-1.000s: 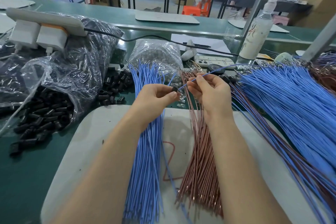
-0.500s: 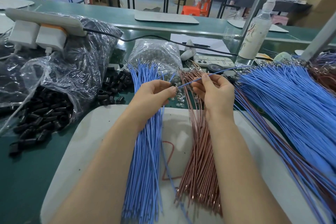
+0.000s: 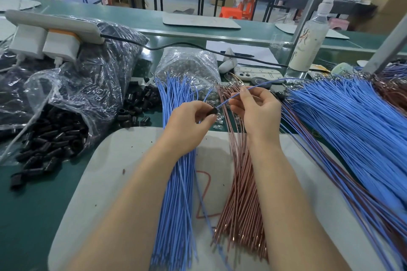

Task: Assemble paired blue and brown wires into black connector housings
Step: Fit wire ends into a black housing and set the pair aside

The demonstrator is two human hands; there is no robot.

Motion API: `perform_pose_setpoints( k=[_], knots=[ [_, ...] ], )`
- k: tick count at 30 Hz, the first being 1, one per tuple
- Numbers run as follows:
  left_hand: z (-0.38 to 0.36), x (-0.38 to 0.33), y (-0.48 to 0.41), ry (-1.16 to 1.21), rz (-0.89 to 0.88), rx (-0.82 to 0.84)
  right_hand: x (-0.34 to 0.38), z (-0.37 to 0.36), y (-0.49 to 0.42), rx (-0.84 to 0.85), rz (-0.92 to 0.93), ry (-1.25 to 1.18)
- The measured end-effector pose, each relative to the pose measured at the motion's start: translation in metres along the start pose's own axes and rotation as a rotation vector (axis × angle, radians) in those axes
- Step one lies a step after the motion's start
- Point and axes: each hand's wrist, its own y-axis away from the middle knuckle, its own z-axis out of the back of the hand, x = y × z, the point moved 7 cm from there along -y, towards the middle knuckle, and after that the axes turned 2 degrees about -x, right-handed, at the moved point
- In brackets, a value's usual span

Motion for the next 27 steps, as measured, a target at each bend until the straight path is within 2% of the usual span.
perform_pose_setpoints(
  k=[4,7,13,27],
  knots=[
    [0.002,0.000,0.001,0.004,-0.019,-0.022,0.005,0.000,0.001,-0.001,0.052,0.048],
    [0.008,0.003,-0.001,0.002,-0.024,-0.079,0.008,0.006,-0.001,-0.054,0.047,-0.030],
    [0.018,0.007,-0.002,0.140,0.009,-0.167,0.016,0.003,0.004,-0.036,0.097,-0.072],
    [0.020,-0.001,-0.001,0.012,-0.076,-0.222,0.030,-0.014,0.022,0.081,0.378,0.217]
  ],
)
